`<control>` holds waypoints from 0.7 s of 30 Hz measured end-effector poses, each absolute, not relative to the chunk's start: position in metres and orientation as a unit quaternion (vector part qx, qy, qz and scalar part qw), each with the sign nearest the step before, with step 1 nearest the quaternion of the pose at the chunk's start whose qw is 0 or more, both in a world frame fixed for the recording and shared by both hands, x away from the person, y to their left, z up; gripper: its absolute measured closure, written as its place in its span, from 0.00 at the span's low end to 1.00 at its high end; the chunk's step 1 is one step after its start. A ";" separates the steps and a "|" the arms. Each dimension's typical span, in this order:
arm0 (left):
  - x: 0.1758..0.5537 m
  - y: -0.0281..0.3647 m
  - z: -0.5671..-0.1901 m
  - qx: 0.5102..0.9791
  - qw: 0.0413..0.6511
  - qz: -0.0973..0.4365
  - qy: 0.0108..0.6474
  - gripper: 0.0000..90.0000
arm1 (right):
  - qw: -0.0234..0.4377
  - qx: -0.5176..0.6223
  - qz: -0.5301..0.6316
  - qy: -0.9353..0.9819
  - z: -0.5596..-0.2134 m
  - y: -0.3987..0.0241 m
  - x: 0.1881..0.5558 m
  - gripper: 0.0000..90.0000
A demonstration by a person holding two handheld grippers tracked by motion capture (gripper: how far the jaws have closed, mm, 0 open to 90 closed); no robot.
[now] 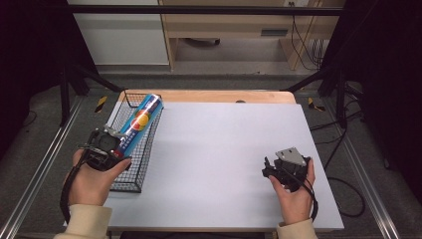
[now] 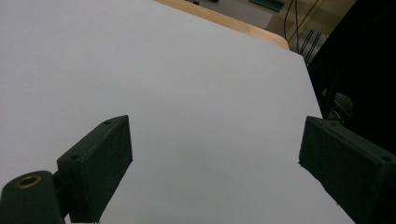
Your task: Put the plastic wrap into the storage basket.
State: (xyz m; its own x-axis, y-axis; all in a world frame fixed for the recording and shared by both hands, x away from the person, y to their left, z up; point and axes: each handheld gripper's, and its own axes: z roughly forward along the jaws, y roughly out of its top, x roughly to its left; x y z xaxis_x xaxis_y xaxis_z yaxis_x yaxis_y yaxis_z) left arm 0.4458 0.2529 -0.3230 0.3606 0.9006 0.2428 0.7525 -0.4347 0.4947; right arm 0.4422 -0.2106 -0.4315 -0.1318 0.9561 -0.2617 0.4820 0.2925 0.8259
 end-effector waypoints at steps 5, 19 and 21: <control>0.453 0.261 -0.328 0.795 0.138 0.244 0.538 0.36 | 0.399 0.516 0.291 0.700 -0.434 -0.210 0.444 0.11; 0.472 0.263 -0.332 0.788 0.075 0.251 0.557 0.36 | 0.394 0.512 0.290 0.706 -0.434 -0.207 0.444 0.12; 0.473 0.262 -0.335 0.787 0.069 0.252 0.559 0.36 | 0.395 0.511 0.289 0.707 -0.435 -0.208 0.444 0.12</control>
